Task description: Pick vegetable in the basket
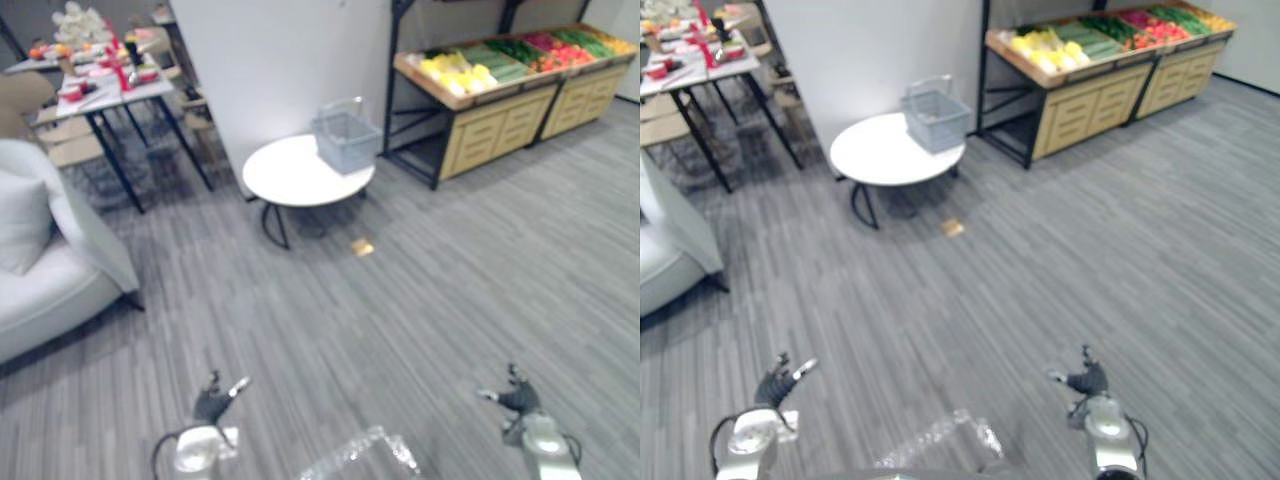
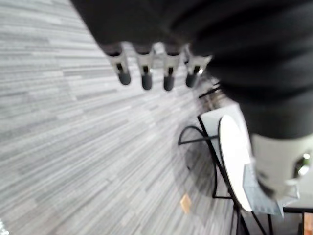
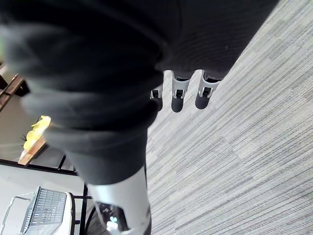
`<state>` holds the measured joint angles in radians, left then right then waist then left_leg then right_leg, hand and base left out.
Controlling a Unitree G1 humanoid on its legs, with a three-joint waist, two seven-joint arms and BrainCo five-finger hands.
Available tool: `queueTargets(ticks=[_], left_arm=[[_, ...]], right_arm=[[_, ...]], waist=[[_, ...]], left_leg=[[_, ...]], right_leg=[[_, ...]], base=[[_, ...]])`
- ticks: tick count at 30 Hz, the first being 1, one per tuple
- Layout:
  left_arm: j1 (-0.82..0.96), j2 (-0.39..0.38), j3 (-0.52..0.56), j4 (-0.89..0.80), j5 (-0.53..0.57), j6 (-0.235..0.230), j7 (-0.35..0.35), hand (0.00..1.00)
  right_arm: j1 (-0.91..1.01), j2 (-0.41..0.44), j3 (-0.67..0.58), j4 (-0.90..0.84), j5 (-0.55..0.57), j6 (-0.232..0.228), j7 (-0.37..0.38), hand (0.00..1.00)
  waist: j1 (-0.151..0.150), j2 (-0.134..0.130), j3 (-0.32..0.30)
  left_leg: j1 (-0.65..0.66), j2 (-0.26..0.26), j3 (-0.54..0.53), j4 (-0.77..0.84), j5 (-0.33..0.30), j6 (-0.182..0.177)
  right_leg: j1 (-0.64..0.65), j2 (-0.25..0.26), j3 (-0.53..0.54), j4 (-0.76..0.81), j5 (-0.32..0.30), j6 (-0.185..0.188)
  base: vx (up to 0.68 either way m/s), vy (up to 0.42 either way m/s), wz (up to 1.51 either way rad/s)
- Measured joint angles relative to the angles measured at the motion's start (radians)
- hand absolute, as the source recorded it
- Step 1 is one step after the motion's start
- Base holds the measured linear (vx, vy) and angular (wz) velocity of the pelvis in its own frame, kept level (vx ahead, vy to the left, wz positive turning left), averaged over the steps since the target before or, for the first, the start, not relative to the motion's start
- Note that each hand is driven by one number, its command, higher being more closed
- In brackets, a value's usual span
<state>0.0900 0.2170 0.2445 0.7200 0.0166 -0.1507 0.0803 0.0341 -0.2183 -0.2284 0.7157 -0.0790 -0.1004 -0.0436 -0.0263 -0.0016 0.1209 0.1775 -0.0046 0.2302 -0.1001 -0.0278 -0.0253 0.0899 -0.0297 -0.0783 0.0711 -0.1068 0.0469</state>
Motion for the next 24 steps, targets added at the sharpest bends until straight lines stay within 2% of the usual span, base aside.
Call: queueTargets(ticks=[8, 13, 16, 19, 21, 22, 23, 24], left_arm=[[0.018, 0.0, 0.0, 0.003, -0.008, 0.0, 0.0, 0.0], [0.018, 0.0, 0.0, 0.004, -0.016, 0.001, 0.0, 0.0], [0.009, 0.0, -0.001, 0.004, -0.045, 0.001, 0.0, 0.0], [-0.024, 0.0, -0.003, 0.004, -0.053, 0.001, 0.001, 0.0], [-0.022, 0.0, -0.003, 0.004, -0.053, 0.003, 0.002, 0.0], [-0.018, 0.0, -0.001, 0.004, -0.053, 0.003, 0.004, 0.0], [-0.015, -0.001, -0.001, 0.004, -0.054, 0.003, 0.004, 0.0], [-0.007, -0.005, 0.0, 0.004, -0.054, 0.004, 0.004, 0.0]], right_arm=[[0.0, 0.0, 0.0, 0.0, 0.0, 0.0, 0.002, 0.0], [-0.024, 0.0, 0.0, 0.006, 0.002, 0.002, 0.004, 0.0], [-0.065, 0.0, 0.002, 0.007, 0.002, 0.003, 0.004, 0.0], [-0.095, 0.0, 0.002, 0.007, 0.003, 0.004, 0.002, 0.0], [-0.091, 0.0, 0.003, 0.006, 0.003, 0.006, -0.001, 0.0], [-0.086, 0.0, 0.003, 0.006, 0.003, 0.006, -0.002, 0.0], [-0.085, 0.0, 0.004, 0.003, 0.002, 0.006, -0.004, 0.0], [-0.085, -0.003, 0.01, -0.006, 0.003, 0.006, -0.013, 0.0]], waist=[[0.001, -0.009, -0.007], [0.001, -0.009, -0.005], [0.001, -0.005, 0.014], [0.001, -0.018, 0.041], [0.0, -0.029, 0.046], [0.001, -0.035, 0.047], [0.001, -0.033, 0.048], [0.003, -0.022, 0.052]], left_leg=[[-0.016, -0.004, 0.002, 0.0, 0.005, 0.007], [-0.019, -0.007, 0.009, 0.005, 0.005, 0.007], [-0.024, -0.005, 0.02, 0.005, 0.004, 0.006], [-0.04, -0.01, 0.022, 0.005, 0.0, 0.0], [-0.04, -0.012, 0.017, 0.024, -0.033, -0.012], [-0.082, 0.001, 0.024, 0.126, -0.091, -0.025], [-0.122, 0.021, 0.03, 0.204, -0.134, -0.035], [-0.213, 0.088, 0.038, 0.421, -0.21, -0.056]], right_leg=[[0.008, -0.002, 0.002, -0.048, 0.037, -0.002], [0.002, -0.002, 0.013, -0.051, 0.039, -0.002], [-0.029, 0.0, 0.026, 0.003, 0.02, -0.007], [-0.115, -0.012, 0.028, 0.149, -0.052, -0.012], [-0.132, -0.02, 0.02, 0.203, -0.102, -0.022], [-0.139, -0.021, 0.019, 0.226, -0.137, -0.034], [-0.138, -0.017, 0.019, 0.226, -0.143, -0.04], [-0.13, 0.017, 0.018, 0.204, -0.148, -0.05]], base=[[0.03, 0.009, -0.02], [0.07, 0.001, -0.08], [0.01, -0.015, -0.13], [-0.03, -0.04, 0.01], [-0.01, -0.083, 0.1], [0.0, -0.115, 0.06], [0.01, -0.148, 0.0], [0.06, -0.147, -0.1]])
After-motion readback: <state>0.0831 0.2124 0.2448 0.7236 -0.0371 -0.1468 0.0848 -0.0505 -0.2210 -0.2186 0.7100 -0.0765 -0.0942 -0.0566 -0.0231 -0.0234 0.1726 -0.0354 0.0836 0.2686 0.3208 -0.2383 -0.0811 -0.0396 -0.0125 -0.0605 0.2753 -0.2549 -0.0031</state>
